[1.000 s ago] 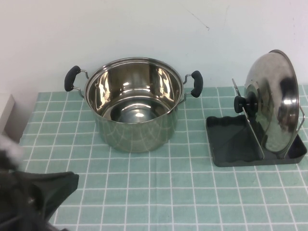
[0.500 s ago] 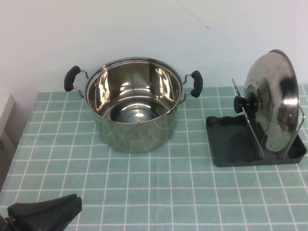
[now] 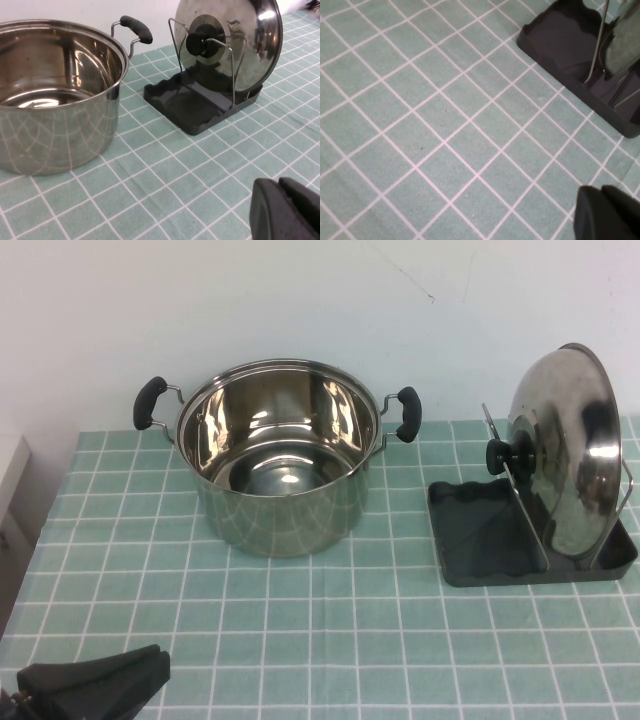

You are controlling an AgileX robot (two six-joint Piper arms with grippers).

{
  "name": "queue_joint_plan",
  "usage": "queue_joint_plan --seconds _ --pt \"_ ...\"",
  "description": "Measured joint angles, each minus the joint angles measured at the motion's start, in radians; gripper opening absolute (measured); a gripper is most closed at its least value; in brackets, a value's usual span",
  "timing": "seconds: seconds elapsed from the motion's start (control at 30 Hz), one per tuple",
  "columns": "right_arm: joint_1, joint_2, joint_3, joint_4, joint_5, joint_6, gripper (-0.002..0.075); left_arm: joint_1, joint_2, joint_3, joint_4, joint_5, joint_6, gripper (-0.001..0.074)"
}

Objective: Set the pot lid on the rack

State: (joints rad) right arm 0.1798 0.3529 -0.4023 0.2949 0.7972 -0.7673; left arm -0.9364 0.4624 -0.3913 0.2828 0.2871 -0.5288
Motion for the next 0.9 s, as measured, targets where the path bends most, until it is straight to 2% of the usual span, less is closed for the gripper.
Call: queue_joint_plan --seconds 0.2,0.3,0.6,0.8,0.9 --pt "0.0 0.0 0.0 0.002 0.0 0.0 0.0004 0.012 -0.011 0.013 0.001 -0.005 0.013 -0.0001" --pt "0.0 0.0 0.0 0.002 0.0 0.0 0.0004 0.076 -0.045 0.048 -0.028 -0.015 0.101 -0.0001" --pt "0.0 0.0 0.0 0.004 0.0 0.0 0.0004 0.475 -0.218 0.236 -0.214 -0.163 0.217 -0.0001" --pt "0.0 0.0 0.0 0.005 0.0 0.0 0.0004 0.735 -0.335 0.336 -0.351 -0.181 0.319 -0.0001" --pt "0.0 0.0 0.0 0.007 0.0 0.0 0.0003 0.817 -0.386 0.388 -0.409 -0.182 0.359 -0.0001"
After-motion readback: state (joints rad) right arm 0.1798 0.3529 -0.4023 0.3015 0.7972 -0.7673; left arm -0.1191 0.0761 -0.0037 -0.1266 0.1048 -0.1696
